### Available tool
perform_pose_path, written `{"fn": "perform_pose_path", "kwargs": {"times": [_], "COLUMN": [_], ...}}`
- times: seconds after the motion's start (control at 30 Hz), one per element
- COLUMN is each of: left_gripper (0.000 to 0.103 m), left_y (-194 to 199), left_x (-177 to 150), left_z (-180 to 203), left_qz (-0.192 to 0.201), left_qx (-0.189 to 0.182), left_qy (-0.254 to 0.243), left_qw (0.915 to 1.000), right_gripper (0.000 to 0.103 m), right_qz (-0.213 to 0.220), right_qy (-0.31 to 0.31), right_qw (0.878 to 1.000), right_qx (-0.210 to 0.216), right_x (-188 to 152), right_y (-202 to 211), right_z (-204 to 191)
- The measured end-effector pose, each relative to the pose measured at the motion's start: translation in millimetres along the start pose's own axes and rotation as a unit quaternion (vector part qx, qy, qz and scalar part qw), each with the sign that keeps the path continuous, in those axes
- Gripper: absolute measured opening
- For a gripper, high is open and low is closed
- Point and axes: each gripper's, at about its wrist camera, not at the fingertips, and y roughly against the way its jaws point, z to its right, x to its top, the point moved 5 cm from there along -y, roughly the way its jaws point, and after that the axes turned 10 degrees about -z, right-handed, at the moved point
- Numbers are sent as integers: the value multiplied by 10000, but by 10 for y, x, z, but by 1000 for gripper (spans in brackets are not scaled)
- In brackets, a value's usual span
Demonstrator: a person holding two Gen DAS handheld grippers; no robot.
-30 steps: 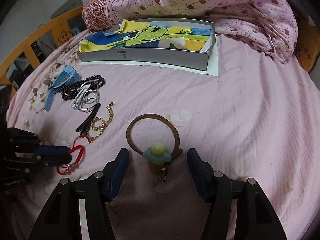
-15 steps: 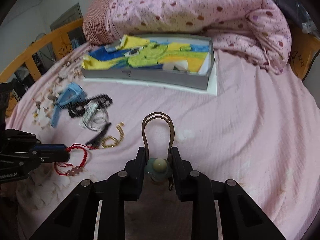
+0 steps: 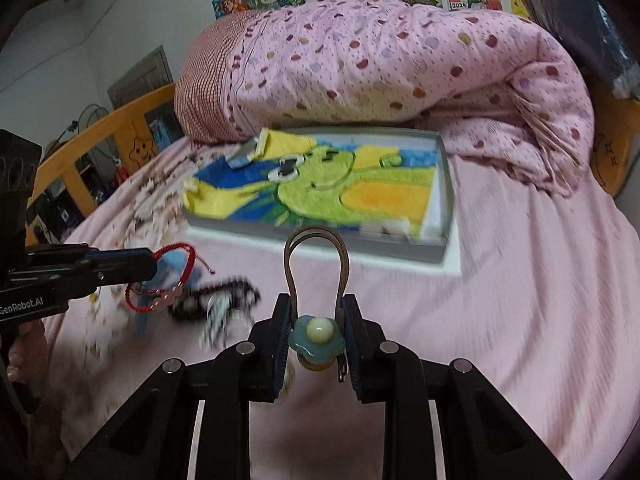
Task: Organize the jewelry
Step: 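Carry both items into the grey tray and open both tools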
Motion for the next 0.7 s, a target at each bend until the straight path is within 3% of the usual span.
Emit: {"fn": "perform_pose_path", "kwargs": {"times": [0.23, 0.33, 0.7], "left_gripper": [2, 2, 2], "left_y": [-128, -245, -712], "left_x": [506, 656, 747], "left_z": [-492, -749, -1290], "left_qz": [282, 289, -200], "left_qx": [330, 438, 546], "left_qy": [356, 609, 1204], "left_qw": [9984, 9968, 9910], "right_gripper": [24, 24, 24], "right_qz": [130, -4, -408], "right_qy": [-35, -33, -73], "right_qw": [9999, 10000, 9988], "right_qx": [61, -3, -272], "right_x": [585, 727, 834], "right_y": [-373, -569, -1058], "right_z": [-33, -11, 88]}}
